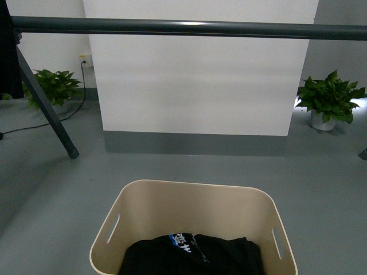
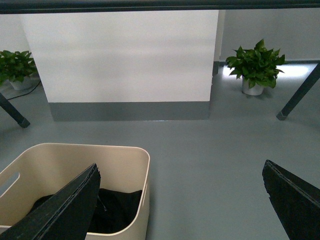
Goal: Move hamper under clothes hanger
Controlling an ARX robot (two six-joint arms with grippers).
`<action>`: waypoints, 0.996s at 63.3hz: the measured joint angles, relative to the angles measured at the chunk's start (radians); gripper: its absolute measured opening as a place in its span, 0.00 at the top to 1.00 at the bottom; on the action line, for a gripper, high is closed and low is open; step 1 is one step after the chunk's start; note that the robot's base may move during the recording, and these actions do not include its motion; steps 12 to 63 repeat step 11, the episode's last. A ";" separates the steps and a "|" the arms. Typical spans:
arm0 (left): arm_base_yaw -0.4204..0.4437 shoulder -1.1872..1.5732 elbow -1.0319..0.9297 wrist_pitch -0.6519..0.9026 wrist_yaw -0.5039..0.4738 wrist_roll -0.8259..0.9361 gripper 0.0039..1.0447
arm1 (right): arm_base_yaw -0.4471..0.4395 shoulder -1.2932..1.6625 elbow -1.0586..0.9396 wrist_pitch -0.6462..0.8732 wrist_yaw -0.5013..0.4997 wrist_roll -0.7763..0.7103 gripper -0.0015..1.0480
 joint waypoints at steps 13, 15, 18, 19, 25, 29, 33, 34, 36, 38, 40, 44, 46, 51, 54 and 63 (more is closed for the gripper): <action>0.000 0.000 0.000 0.000 0.000 0.000 0.06 | 0.000 0.000 0.000 0.000 0.000 0.000 0.08; 0.000 0.000 0.000 0.000 0.000 0.000 0.06 | 0.000 0.000 0.000 0.000 0.000 0.000 0.08; 0.000 0.000 0.000 0.000 0.000 0.000 0.06 | 0.000 0.000 0.000 0.000 0.000 0.000 0.08; 0.000 0.000 0.000 0.000 0.000 0.000 0.06 | 0.000 0.000 0.000 0.000 0.000 0.000 0.08; 0.000 0.000 0.000 0.000 0.000 0.000 0.06 | 0.000 0.000 0.000 0.000 0.000 0.000 0.08; 0.000 0.000 0.000 0.000 0.000 0.000 0.06 | 0.000 0.000 0.000 0.000 0.000 0.000 0.08; 0.000 0.000 0.000 0.000 0.000 0.000 0.06 | 0.000 0.000 0.000 0.000 0.000 0.000 0.08; 0.000 0.000 0.000 0.000 0.000 0.000 0.06 | 0.000 0.000 0.000 0.000 0.000 0.000 0.08; 0.000 0.000 0.000 0.000 0.000 0.000 0.06 | 0.000 0.000 0.000 0.000 0.000 0.000 0.08; 0.000 0.000 0.000 0.000 0.000 0.000 0.06 | 0.000 0.000 0.000 0.000 0.000 0.000 0.08; 0.000 0.000 0.000 0.000 0.000 0.000 0.06 | 0.000 0.000 0.000 0.000 0.000 0.000 0.08; 0.000 0.000 0.000 0.000 0.000 0.000 0.06 | 0.000 0.000 0.000 0.000 0.000 0.000 0.08; 0.000 0.000 0.000 0.000 0.000 0.000 0.06 | 0.000 0.000 0.000 0.000 0.000 0.000 0.08; 0.000 0.000 0.000 0.000 0.000 0.000 0.06 | 0.000 0.000 0.000 0.000 0.000 0.000 0.08; 0.000 0.000 0.000 0.000 0.000 0.000 0.06 | 0.000 0.000 0.000 0.000 0.000 0.000 0.08; 0.000 0.000 0.000 0.000 0.000 0.000 0.06 | 0.000 0.000 0.000 0.000 0.000 0.000 0.08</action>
